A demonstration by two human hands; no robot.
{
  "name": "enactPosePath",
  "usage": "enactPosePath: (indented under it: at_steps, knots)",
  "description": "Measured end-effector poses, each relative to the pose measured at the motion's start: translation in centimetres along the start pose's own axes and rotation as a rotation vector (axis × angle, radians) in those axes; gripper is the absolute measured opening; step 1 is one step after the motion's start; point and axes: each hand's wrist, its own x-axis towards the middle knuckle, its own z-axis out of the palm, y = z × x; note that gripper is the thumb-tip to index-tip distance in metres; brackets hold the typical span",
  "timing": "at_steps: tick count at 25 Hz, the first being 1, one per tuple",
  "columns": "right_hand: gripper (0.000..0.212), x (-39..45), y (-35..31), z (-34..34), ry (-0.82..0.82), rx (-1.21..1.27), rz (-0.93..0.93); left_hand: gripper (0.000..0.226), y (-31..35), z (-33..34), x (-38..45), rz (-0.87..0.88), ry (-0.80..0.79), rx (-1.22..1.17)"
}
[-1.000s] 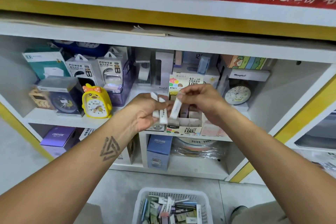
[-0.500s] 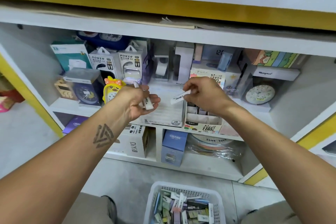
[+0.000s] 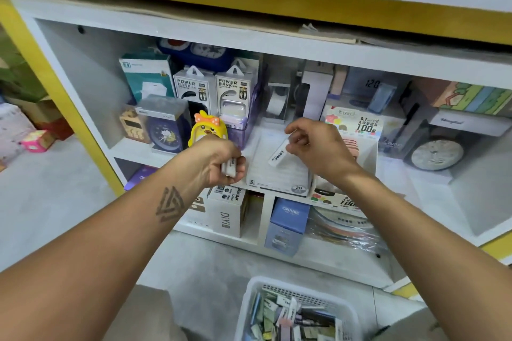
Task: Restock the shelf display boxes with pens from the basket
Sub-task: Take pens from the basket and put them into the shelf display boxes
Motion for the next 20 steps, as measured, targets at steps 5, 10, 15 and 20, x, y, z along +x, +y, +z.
enactPosePath:
  at_steps: [5,10,15,20]
  knots:
    - [0.018,0.3,-0.9,3.0,-0.030,-0.048,-0.152,0.011,-0.4,0.3,0.2,0.025,0.016,0.056]
    - [0.016,0.5,-0.5,3.7,-0.043,-0.043,-0.194,0.016,-0.9,0.0,0.5,0.027,0.029,0.086]
    - [0.013,0.3,-0.2,4.3,-0.120,-0.063,-0.197,0.018,-0.8,-0.9,0.7,0.073,0.053,0.009]
    - [0.023,0.2,-1.1,4.8,-0.296,-0.262,-0.249,0.021,-0.5,-1.3,0.4,0.128,0.032,-0.041]
